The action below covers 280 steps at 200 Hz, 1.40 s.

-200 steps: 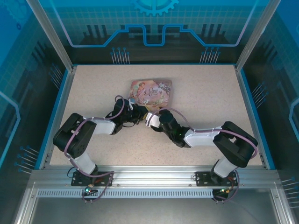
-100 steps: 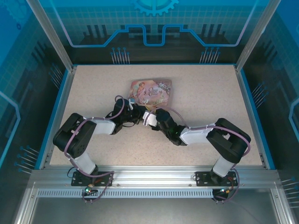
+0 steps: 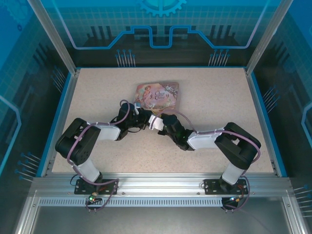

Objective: Unlock a padlock with a key

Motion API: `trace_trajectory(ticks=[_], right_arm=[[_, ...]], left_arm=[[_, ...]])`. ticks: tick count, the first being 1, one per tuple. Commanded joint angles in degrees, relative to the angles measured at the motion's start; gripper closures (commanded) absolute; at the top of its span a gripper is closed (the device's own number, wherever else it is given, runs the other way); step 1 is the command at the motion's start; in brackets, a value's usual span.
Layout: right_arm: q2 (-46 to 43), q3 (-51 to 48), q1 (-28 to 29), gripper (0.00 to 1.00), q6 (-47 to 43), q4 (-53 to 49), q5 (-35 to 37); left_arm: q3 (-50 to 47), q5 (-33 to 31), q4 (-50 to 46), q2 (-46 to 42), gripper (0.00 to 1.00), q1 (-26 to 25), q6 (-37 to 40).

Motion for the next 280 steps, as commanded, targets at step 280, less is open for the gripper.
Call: trace_trajectory(ticks=[280], right_arm=[[2.09,7.77,-14.15,0.93,46.62,-14.74,-56.09]], left_arm=[[-1.29,3.09,0.16,2.12,1.00,-1.31,2.19]])
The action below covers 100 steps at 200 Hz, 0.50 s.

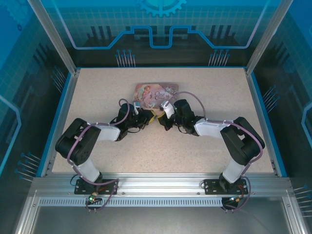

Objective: Unlock a padlock with a key

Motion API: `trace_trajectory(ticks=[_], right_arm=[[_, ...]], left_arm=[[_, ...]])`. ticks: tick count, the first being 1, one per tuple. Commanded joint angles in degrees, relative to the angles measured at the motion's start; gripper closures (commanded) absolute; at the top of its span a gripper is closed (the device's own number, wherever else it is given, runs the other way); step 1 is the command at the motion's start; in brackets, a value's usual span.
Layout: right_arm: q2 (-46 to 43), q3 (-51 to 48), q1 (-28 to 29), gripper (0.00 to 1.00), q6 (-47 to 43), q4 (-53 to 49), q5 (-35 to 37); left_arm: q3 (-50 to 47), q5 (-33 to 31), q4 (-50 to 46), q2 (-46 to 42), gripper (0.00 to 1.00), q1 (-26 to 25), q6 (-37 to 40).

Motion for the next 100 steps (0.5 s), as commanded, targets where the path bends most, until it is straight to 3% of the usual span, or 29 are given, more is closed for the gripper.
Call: trace_trajectory(ticks=[1,38,94,100], right_arm=[[1.15,0.77,0.63,0.93,6.66,-1.62,-12.94],[-2.85,-5.13,-0.89,0.54,5.26,-3.66,-6.91],[-16.43,-11.85,-3.34,0.39,5.86,-9.56,5.33],[-17.55,-12.10,-3.42,0.38,5.65,-10.38,6.03]], left_arm=[[-0.52,5.63,-1.24,1.95,1.00,-1.22,-3.12],[-0.70,3.99,-2.02,4.12,1.00,-0.59,-1.76],[-1.83,2.17,0.36,9.82,1.00,-0.58,-2.02],[-2.09,1.73,0.41,9.98,0.95,-0.64,-1.83]])
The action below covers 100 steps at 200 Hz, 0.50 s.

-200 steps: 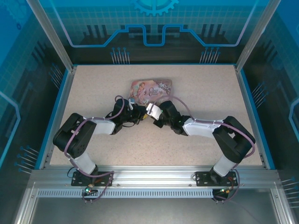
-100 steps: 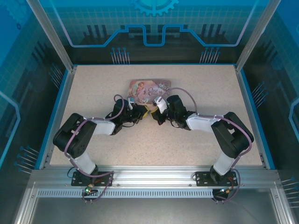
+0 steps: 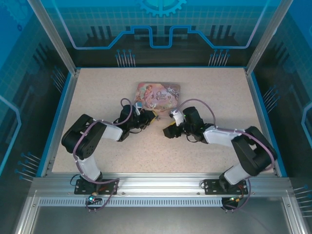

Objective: Unlock a padlock with a key

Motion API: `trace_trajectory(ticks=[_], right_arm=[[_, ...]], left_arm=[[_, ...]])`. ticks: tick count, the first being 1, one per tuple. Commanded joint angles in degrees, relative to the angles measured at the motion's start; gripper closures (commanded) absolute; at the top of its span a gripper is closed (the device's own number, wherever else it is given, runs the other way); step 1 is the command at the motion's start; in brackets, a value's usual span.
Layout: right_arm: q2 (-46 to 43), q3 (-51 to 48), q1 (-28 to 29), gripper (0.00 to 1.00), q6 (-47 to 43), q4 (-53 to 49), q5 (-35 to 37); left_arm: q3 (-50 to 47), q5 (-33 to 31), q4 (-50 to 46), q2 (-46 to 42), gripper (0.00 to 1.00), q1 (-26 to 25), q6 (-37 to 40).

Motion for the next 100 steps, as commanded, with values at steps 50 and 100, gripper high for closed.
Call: trace_trajectory(ticks=[50,100], right_arm=[[-9.05,-0.06,-3.17,0.34,-0.93,-9.19,10.29],[-11.05,0.39,-2.46,0.35,-1.22,-10.60,11.40]], left_arm=[[-3.74,-1.83,-17.04,-4.43,0.44,-0.36,0.87],[-7.03,-4.78,-28.42,-17.35,0.38,-0.30,4.08]])
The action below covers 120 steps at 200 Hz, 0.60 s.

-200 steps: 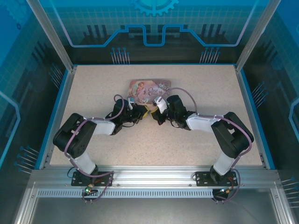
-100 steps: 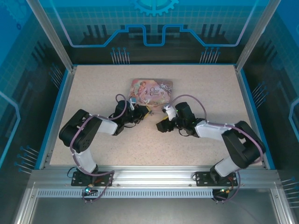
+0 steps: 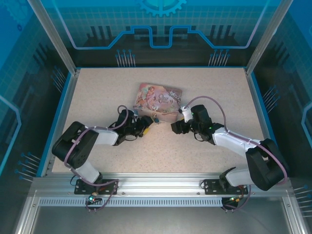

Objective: Unlock a padlock with a key

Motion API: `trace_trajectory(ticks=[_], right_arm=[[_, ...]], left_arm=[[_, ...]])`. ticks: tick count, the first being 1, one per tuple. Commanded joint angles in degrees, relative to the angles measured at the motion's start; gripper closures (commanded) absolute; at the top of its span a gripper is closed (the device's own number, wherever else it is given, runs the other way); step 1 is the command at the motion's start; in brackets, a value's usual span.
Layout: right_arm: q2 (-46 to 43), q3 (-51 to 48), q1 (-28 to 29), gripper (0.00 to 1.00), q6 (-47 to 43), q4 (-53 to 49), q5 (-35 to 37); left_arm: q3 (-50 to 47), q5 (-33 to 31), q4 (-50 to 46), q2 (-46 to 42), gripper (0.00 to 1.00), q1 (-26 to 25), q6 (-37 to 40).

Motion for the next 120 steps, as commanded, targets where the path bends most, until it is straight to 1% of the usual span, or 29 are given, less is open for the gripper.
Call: trace_trajectory(ticks=[1,13,26,36,43,51,57,64,78,93,107,120], right_arm=[[-2.21,0.52,0.88,0.35,-1.00,-1.99,2.24],[-2.80,-0.34,3.33,0.35,-1.61,-1.53,5.57],[-2.78,-1.82,4.95,0.36,-1.08,0.40,5.99],[-2.05,-2.79,5.12,0.37,1.00,2.51,4.55],[-1.10,-3.19,5.43,0.39,2.29,4.06,3.30],[0.02,-3.17,6.63,0.39,3.42,5.31,3.51],[0.89,-3.07,7.64,0.39,3.89,6.42,3.67],[2.17,-2.84,8.50,0.38,4.25,7.75,3.66],[4.73,-2.59,8.79,0.36,5.43,11.77,3.19],[7.26,-1.44,7.26,0.33,7.38,13.97,2.27],[7.75,0.59,5.80,0.30,8.62,11.20,3.80],[6.05,0.36,4.73,0.23,9.95,8.83,6.84]], left_arm=[[-1.42,-2.85,-11.22,-7.37,0.37,0.03,2.99],[-1.26,-5.09,-18.04,-12.52,0.36,0.51,6.19],[-0.47,-6.76,-24.80,-18.18,0.33,2.43,10.05],[1.08,-7.10,-29.64,-22.10,0.32,5.15,13.40],[2.82,-7.65,-33.48,-24.22,0.29,6.95,16.21],[5.18,-8.46,-37.79,-25.96,0.26,9.30,19.48],[6.55,-8.72,-39.66,-26.74,0.23,11.10,21.64],[7.91,-7.58,-40.16,-27.13,0.19,13.61,23.30],[10.42,-3.57,-38.94,-25.33,0.16,19.17,24.90],[14.66,0.19,-37.39,-19.43,0.14,23.66,27.14],[19.94,4.68,-36.13,-12.56,0.13,25.22,28.79],[24.38,7.76,-35.21,-6.07,0.13,25.19,29.90]])
